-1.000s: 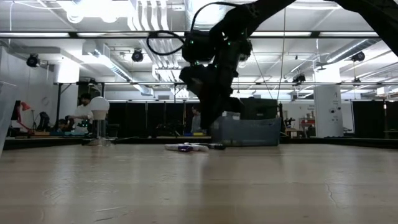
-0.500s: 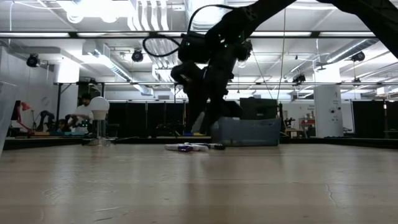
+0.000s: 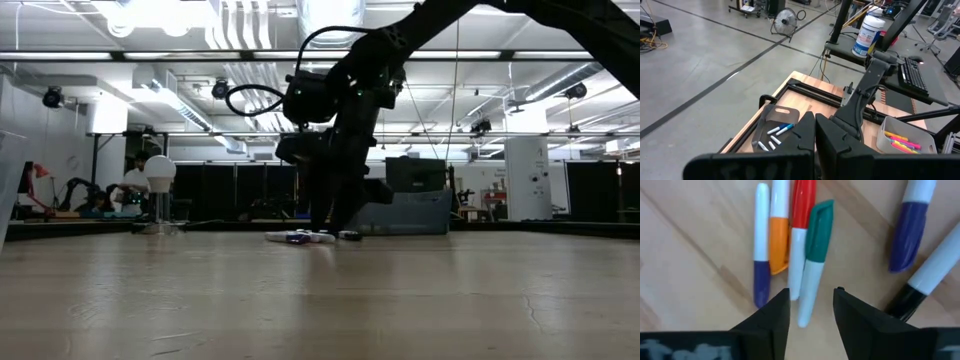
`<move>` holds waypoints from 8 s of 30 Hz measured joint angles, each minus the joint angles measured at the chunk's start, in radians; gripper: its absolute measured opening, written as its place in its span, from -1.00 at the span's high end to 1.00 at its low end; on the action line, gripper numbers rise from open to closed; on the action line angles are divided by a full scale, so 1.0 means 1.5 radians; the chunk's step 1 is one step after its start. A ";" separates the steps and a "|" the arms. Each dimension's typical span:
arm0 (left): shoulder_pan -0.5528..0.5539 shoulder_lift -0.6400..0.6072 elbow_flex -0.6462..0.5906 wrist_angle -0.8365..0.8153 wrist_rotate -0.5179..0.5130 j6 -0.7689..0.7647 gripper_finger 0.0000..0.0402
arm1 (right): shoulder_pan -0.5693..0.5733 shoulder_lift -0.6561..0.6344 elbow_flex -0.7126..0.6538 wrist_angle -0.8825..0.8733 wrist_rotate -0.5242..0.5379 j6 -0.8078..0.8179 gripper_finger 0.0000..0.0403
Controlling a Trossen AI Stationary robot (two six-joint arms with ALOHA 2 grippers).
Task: Pick & Place Markers
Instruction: Put the small gray highlighter pen into the black bin, then put the small black highlighter pen into the black bin, then put the small red highlighter pen into the black bin
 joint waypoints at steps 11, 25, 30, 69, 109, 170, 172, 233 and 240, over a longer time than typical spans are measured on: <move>0.000 0.000 0.000 0.000 0.000 0.000 0.96 | 0.023 0.023 0.001 0.001 0.006 -0.027 0.48; 0.000 0.000 0.000 0.000 0.000 0.015 0.96 | 0.021 0.020 0.013 -0.022 0.000 -0.062 0.85; 0.000 0.000 0.000 0.000 0.000 0.015 0.96 | 0.022 0.011 0.053 -0.065 -0.020 -0.066 0.84; 0.000 0.001 0.000 -0.018 0.000 -0.041 0.96 | -0.235 0.001 0.244 -0.418 0.128 -0.172 0.69; 0.000 0.012 0.000 -0.010 0.000 -0.040 0.96 | -0.012 -0.006 0.135 -0.245 0.001 0.035 0.23; 0.000 0.014 0.000 -0.010 0.000 -0.020 0.96 | -0.029 -0.037 0.103 -0.118 0.031 -0.045 0.85; 0.000 0.014 0.000 -0.010 0.000 -0.020 0.96 | -0.039 -0.037 0.140 -0.175 0.075 -0.078 0.85; 0.000 0.014 0.000 -0.011 0.000 -0.027 0.96 | 0.034 -0.040 0.201 -0.065 0.058 -0.351 0.28; 0.000 0.014 0.000 -0.011 0.000 -0.027 0.96 | 0.065 -0.039 0.133 0.014 0.060 -0.342 0.28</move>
